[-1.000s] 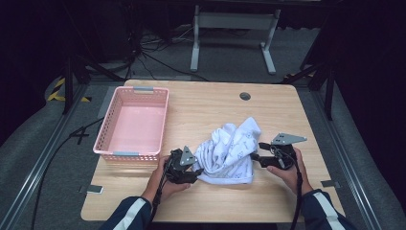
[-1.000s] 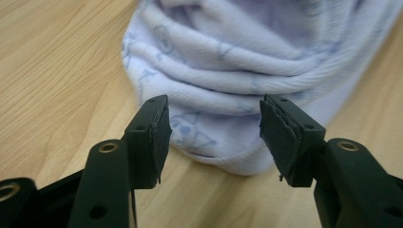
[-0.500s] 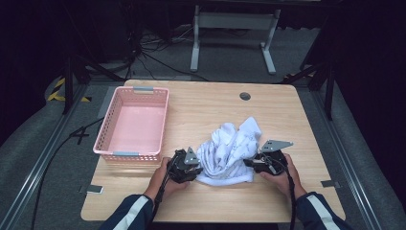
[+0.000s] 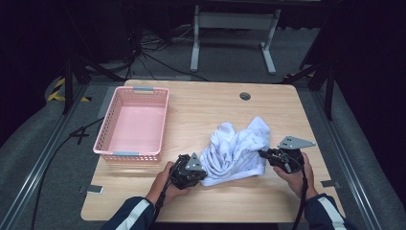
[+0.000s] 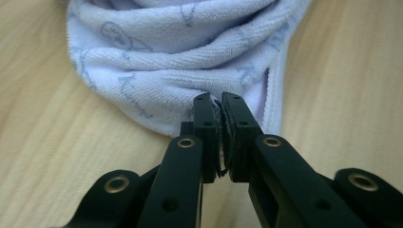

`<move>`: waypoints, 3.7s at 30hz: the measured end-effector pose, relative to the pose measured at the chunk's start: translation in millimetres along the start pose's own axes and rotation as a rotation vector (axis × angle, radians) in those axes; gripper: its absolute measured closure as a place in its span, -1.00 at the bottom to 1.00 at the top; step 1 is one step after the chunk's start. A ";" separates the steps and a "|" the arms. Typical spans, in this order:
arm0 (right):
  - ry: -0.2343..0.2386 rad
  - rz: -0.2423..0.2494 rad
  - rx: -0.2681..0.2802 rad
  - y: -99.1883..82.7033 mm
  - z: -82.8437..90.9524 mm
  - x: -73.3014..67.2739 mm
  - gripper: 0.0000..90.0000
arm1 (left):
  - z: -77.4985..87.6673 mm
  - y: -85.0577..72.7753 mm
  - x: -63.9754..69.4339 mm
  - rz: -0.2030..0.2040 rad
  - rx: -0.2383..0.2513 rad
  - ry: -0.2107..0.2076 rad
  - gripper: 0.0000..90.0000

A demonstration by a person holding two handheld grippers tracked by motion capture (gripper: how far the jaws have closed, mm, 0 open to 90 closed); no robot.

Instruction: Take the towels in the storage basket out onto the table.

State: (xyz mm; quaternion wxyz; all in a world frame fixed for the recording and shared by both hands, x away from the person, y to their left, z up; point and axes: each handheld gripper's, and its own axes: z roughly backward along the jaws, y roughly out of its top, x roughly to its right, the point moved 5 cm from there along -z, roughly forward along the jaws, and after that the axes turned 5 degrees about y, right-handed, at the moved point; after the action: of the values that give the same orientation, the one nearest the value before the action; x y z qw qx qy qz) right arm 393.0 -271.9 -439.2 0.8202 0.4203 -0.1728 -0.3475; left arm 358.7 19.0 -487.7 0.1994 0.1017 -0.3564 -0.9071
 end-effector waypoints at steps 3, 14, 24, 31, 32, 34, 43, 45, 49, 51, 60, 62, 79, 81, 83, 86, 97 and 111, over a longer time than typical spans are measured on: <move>-0.039 -0.056 -0.044 -12.5 5.5 10.4 0.73 | 6.9 1.5 2.5 0.002 0.021 0.011 0.74; -0.062 -0.074 -0.057 -25.9 13.9 19.4 0.14 | -9.3 30.9 -33.4 0.147 0.100 0.200 -0.04; -0.005 -0.098 -0.058 -32.1 -5.6 22.4 0.03 | -49.6 41.7 -58.6 0.197 0.041 0.122 0.23; -0.033 -0.056 -0.082 -32.7 -6.1 18.3 0.75 | -40.7 42.8 -52.8 0.141 0.042 0.156 0.91; -0.052 -0.052 -0.073 -31.3 -2.7 19.5 0.76 | -34.5 42.8 -51.4 0.140 0.063 0.166 0.91; -0.095 -0.067 -0.041 -28.0 6.8 23.4 0.77 | -23.8 43.0 -49.4 0.137 0.094 0.175 0.91; -0.233 -0.139 0.055 -20.9 36.7 42.4 0.77 | 21.2 30.9 -28.6 0.131 0.147 0.167 0.92; -0.217 -0.154 0.031 -24.2 35.2 42.4 0.76 | 23.1 22.2 -16.6 0.142 0.143 0.144 0.90; -0.251 -0.150 -0.033 -29.4 29.6 43.1 0.69 | 22.6 7.8 4.7 0.117 0.098 0.089 0.87; -0.248 -0.163 -0.065 -33.1 26.7 46.5 0.64 | 23.5 2.8 13.7 0.099 0.081 0.068 0.77; -0.348 -0.227 -0.123 -43.9 28.5 65.9 0.39 | 38.0 7.5 -1.3 0.128 0.136 0.199 0.30; -0.385 -0.224 -0.111 -43.0 33.3 70.2 0.24 | 36.2 11.9 -10.6 0.118 0.136 0.265 0.04; -0.165 0.000 0.054 11.1 42.1 -7.3 0.12 | -5.7 20.5 -49.2 0.228 0.059 0.255 0.20; -0.038 0.049 0.000 5.5 13.9 -29.8 0.13 | -5.9 19.9 -49.1 0.222 0.051 0.251 0.41; 0.068 0.098 -0.048 1.2 -12.0 -53.9 0.08 | -5.5 19.1 -47.2 0.214 0.048 0.233 0.57; 0.148 0.157 -0.082 0.3 -33.1 -76.2 -0.01 | -2.7 19.0 -43.1 0.179 0.041 0.224 0.70; 0.111 0.284 -0.198 -7.9 -60.3 -83.1 0.82 | 28.6 29.8 -31.5 0.074 0.108 0.266 0.94; -0.204 0.007 0.031 -1.5 40.7 39.8 0.82 | 61.8 27.0 -51.8 0.169 0.113 0.353 0.90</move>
State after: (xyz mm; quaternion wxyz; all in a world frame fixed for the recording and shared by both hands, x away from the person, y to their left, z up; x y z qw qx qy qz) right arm 396.8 -324.2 -416.8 0.7929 0.3949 -0.2622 -0.3829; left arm 393.0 61.0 -422.1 0.3282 0.2397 -0.3735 -0.8339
